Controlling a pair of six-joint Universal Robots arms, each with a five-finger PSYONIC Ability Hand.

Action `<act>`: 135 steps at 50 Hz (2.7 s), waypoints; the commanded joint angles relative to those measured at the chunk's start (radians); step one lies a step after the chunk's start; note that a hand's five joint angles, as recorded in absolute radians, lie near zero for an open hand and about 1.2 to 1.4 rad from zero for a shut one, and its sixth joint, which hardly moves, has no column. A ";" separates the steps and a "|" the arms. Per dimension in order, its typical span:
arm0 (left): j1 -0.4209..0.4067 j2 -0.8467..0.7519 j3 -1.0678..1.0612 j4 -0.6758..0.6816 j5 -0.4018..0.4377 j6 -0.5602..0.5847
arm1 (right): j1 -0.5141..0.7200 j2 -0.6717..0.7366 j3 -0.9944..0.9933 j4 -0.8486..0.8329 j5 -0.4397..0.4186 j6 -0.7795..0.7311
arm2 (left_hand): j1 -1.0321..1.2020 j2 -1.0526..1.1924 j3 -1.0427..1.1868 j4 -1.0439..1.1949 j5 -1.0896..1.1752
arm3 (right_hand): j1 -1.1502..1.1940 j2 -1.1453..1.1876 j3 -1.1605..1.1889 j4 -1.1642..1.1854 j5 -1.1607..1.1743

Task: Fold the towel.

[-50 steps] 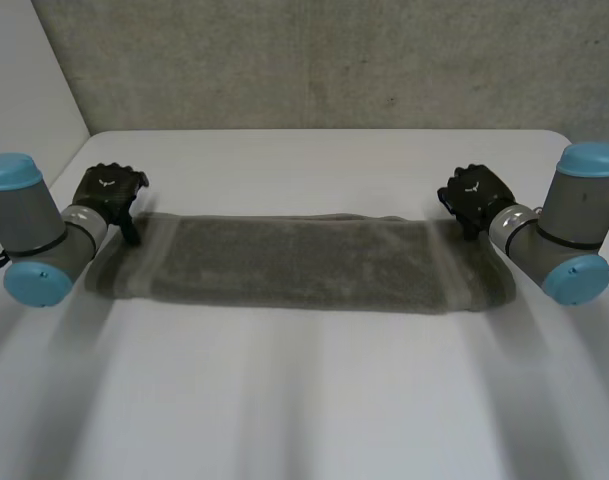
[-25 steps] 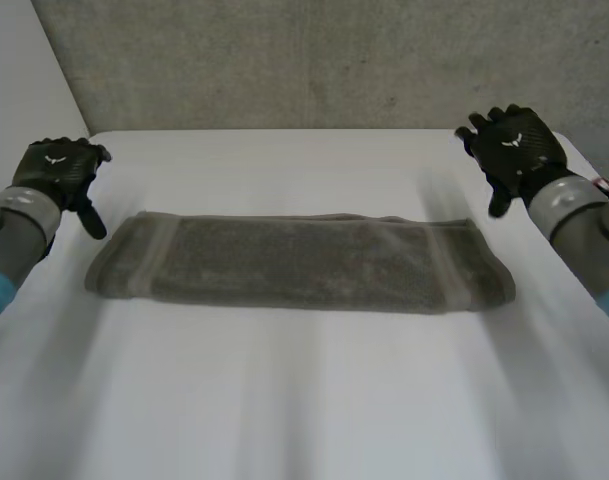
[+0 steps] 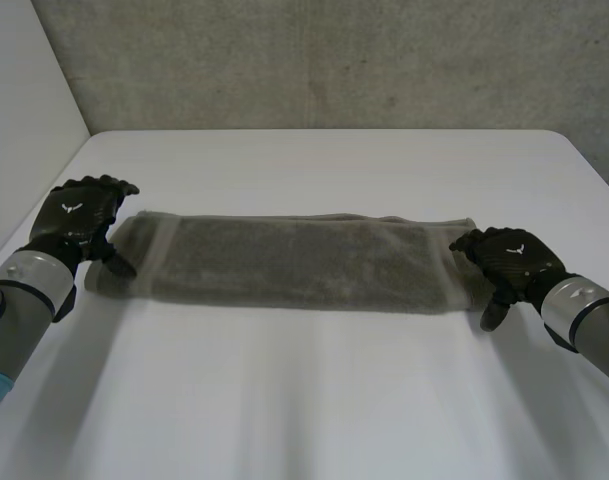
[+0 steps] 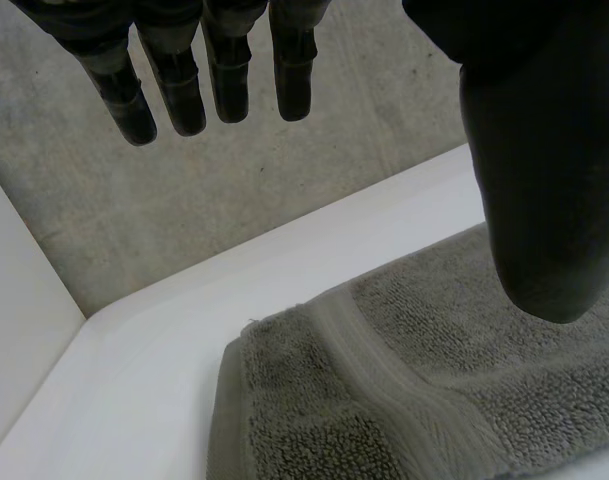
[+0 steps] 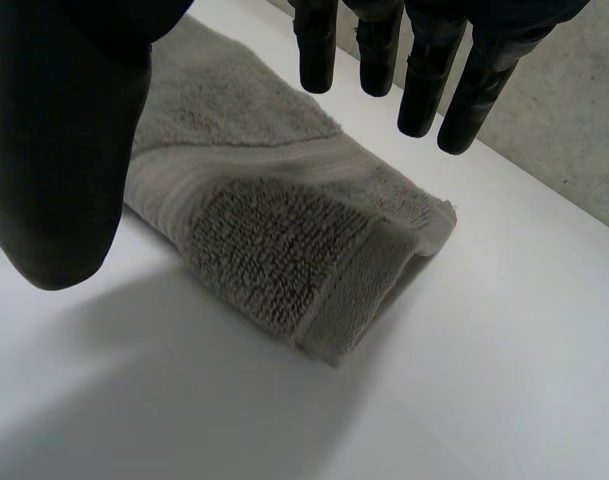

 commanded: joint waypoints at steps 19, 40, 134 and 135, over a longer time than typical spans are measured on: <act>0.001 0.009 -0.039 0.025 0.002 0.004 | -0.041 0.128 -0.042 -0.089 0.043 -0.115 | -0.082 -0.044 -0.058 -0.066 -0.020 | 1.161 1.140 -0.053 -0.076 1.158; 0.009 0.010 -0.048 0.041 0.002 0.004 | -0.260 0.026 -0.040 0.012 -0.061 -0.173 | -0.082 -0.044 -0.058 -0.066 -0.020 | 1.161 1.140 -0.053 -0.076 1.158; -0.436 -0.178 0.173 -0.059 -0.014 -0.041 | 0.281 -0.138 0.132 -0.058 0.092 0.120 | -0.076 -0.038 -0.058 -0.066 -0.014 | -0.061 -0.081 -0.053 -0.076 -0.064; -0.436 -0.207 0.193 -0.059 -0.015 -0.041 | 0.280 -0.113 0.132 -0.077 0.086 0.137 | -0.073 -0.036 -0.058 -0.066 -0.011 | -0.061 -0.081 -0.053 -0.076 -0.064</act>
